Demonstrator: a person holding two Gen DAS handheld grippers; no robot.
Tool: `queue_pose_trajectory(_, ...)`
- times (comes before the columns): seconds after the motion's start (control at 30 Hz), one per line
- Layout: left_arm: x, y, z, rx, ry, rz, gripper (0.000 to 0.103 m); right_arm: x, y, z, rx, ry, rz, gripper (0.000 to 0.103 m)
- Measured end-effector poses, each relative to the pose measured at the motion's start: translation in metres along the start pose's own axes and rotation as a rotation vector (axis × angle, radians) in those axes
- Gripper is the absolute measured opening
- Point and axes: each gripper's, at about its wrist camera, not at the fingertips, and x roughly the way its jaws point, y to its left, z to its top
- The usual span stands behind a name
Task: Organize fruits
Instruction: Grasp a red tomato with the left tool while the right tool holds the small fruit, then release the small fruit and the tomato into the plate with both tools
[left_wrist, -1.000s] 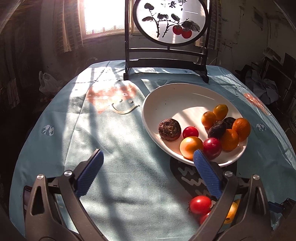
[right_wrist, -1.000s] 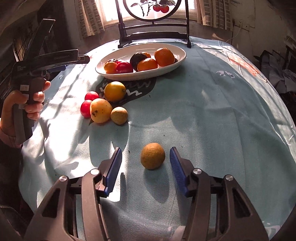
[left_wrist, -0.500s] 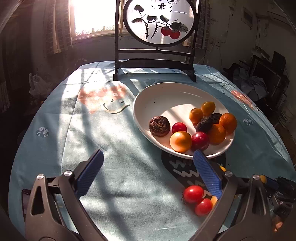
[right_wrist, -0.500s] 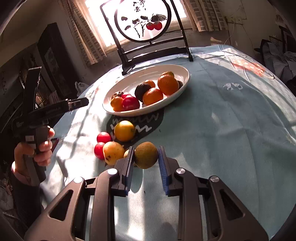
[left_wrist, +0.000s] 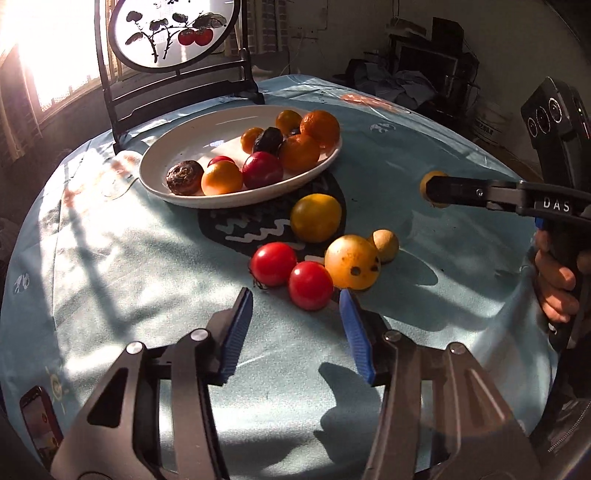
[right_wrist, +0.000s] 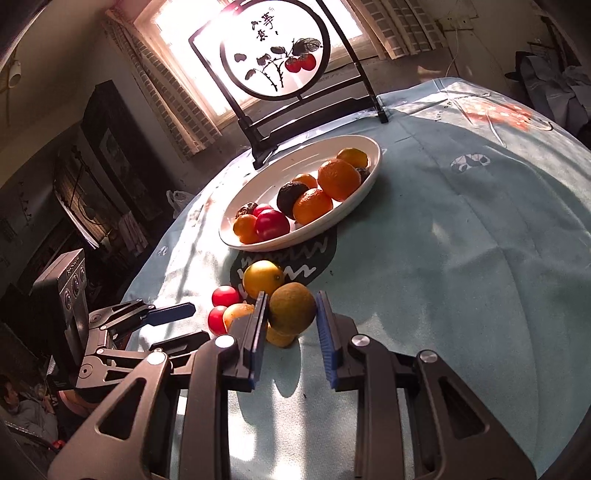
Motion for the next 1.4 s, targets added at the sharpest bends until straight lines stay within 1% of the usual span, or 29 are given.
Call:
queue_pose_trajectory(0.07, 0.003, 0.001, 0.000, -0.005, 0.014, -0.014, 0.050, 0.001, -0.001, -0.001, 0.002, 0.008, 0.003, 0.027)
queue_pose_trajectory(0.27, 0.012, 0.000, 0.004, -0.014, 0.041, -0.033, 0.040, 0.001, 0.001, -0.002, -0.007, 0.014, 0.014, 0.028)
queue_pose_trajectory(0.37, 0.017, -0.003, 0.007, -0.009, 0.056, -0.036, 0.038, 0.000, 0.003, -0.003, -0.011, 0.016, 0.024, 0.028)
queue_pose_trajectory(0.63, 0.021, -0.004, 0.010, -0.019, 0.062, -0.053, 0.035, -0.001, 0.005, -0.005, -0.019, 0.014, 0.038, 0.028)
queue_pose_trajectory(0.7, 0.021, -0.002, 0.009, -0.027, 0.063, -0.057, 0.032, -0.001, 0.005, -0.005, -0.018, 0.014, 0.039, 0.028)
queue_pose_trajectory(0.77, 0.022, -0.001, 0.009, -0.029, 0.067, -0.054, 0.030, -0.002, 0.004, -0.005, -0.017, 0.013, 0.043, 0.028)
queue_pose_trajectory(0.9, 0.024, -0.002, 0.010, -0.023, 0.077, -0.048, 0.029, -0.001, 0.005, -0.005, -0.018, 0.015, 0.045, 0.028)
queue_pose_trajectory(1.2, 0.017, 0.001, 0.008, -0.040, 0.051, -0.065, 0.028, 0.000, 0.005, -0.005, -0.015, 0.016, 0.046, 0.028)
queue_pose_trajectory(1.27, 0.013, 0.004, 0.007, -0.056, 0.036, -0.073, 0.028, 0.000, 0.005, -0.005, -0.016, 0.016, 0.046, 0.028)
queue_pose_trajectory(1.4, 0.006, 0.012, 0.010, -0.107, 0.006, -0.113, 0.028, 0.003, 0.007, -0.005, -0.031, 0.029, 0.055, 0.028)
